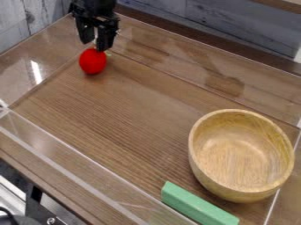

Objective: Move the red object to the right side of the table

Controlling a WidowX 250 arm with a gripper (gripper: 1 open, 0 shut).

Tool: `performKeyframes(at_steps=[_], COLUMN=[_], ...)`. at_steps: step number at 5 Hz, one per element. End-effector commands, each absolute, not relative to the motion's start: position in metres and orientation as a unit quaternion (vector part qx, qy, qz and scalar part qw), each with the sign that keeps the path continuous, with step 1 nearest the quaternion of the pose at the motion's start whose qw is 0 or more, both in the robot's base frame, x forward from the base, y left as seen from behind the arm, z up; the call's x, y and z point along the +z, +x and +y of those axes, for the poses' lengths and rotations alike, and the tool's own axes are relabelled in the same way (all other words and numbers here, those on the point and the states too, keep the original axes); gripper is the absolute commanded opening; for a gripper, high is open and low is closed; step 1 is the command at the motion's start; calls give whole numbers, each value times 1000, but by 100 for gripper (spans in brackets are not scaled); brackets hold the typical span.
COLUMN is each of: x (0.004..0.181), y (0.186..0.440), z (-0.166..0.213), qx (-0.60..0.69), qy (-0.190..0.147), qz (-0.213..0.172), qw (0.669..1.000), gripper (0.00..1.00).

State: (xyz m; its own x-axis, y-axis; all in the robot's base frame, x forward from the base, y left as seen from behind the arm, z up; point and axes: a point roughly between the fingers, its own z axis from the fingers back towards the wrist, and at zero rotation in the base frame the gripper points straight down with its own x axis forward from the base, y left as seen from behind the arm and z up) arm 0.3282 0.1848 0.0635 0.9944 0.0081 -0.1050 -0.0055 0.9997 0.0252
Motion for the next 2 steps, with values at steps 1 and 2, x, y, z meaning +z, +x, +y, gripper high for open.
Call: performKeyframes(at_steps=[1,2], x=[84,72], y=[336,335], z=[196,197], qx=[62,48], qy=[28,22], qz=[31,33], qw=[997,998], gripper=[0,100])
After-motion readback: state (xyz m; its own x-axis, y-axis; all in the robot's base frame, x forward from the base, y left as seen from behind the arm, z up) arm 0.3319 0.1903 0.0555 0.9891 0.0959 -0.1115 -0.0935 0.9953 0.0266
